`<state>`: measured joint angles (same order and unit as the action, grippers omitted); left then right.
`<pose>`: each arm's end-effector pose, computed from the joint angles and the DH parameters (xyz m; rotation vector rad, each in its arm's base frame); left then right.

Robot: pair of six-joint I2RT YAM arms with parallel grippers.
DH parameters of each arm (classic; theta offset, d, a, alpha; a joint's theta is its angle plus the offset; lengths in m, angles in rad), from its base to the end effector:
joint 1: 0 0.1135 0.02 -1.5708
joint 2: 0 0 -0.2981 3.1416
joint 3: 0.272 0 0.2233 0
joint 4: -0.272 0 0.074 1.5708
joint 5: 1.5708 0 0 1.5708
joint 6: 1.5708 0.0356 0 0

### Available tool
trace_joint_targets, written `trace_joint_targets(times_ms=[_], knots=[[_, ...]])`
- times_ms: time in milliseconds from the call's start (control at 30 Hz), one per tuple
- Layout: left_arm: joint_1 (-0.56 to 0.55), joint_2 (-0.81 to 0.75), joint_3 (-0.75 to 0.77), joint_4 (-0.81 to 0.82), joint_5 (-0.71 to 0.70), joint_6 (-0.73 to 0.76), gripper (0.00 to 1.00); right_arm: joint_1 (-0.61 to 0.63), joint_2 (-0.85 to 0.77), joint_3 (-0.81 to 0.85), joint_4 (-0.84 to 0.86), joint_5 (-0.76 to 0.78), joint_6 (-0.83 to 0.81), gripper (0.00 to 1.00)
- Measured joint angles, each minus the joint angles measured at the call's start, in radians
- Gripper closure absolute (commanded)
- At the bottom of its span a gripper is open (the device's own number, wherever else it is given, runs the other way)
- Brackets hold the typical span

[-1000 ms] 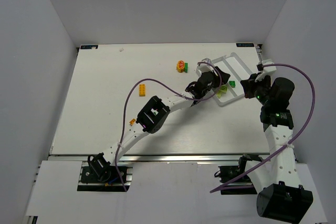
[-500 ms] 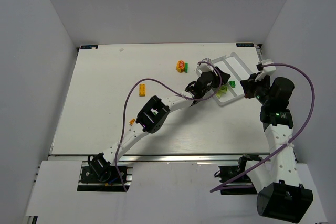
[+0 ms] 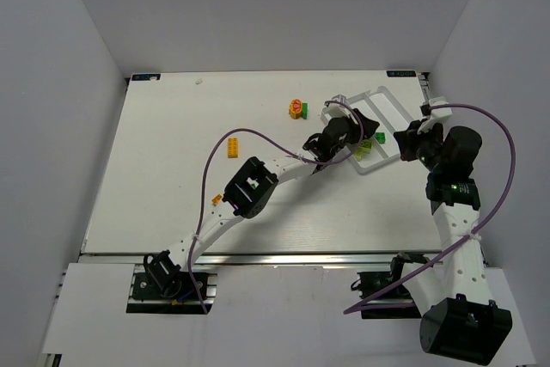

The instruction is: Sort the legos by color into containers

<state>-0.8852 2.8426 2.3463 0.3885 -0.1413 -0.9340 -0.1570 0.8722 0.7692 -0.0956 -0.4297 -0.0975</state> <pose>0.4035 -0.4854 0.1399 -0.1613 1.8315 -1.2202 0.1531 -0.0092 0.3583 -0.2572 1.7362 0.1944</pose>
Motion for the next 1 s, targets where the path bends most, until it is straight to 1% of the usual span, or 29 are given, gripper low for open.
trace_joint_targets(times_ms=[200, 267, 300, 333, 400, 433, 567, 1000], knots=[[0.000, -0.002, 0.000, -0.001, -0.001, -0.009, 0.30, 0.000, 0.000, 0.000, 0.000, 0.000, 0.000, 1.00], [0.000, -0.004, 0.000, -0.004, -0.005, -0.013, 0.33, 0.000, 0.000, 0.000, 0.000, 0.000, 0.000, 1.00], [0.000, -0.005, 0.000, -0.005, -0.010, -0.018, 0.35, 0.000, 0.000, 0.000, 0.000, 0.000, 0.000, 1.00], [0.000, -0.006, 0.000, -0.008, -0.015, -0.023, 0.41, 0.000, 0.000, 0.000, 0.000, 0.000, 0.000, 1.00], [-0.001, -0.009, 0.000, -0.012, -0.028, -0.042, 0.48, 0.000, 0.000, 0.000, 0.000, 0.000, 0.000, 1.00], [-0.001, -0.010, 0.000, -0.014, -0.034, -0.051, 0.56, 0.000, 0.000, 0.000, 0.000, 0.000, 0.000, 1.00], [-0.001, -0.010, 0.000, -0.024, -0.053, -0.074, 0.67, 0.000, 0.000, 0.000, 0.001, 0.000, 0.000, 1.00], [-0.002, -0.011, 0.003, -0.041, -0.058, -0.073, 0.67, -0.013, 0.000, 0.000, 0.001, -0.011, 0.000, 1.00]])
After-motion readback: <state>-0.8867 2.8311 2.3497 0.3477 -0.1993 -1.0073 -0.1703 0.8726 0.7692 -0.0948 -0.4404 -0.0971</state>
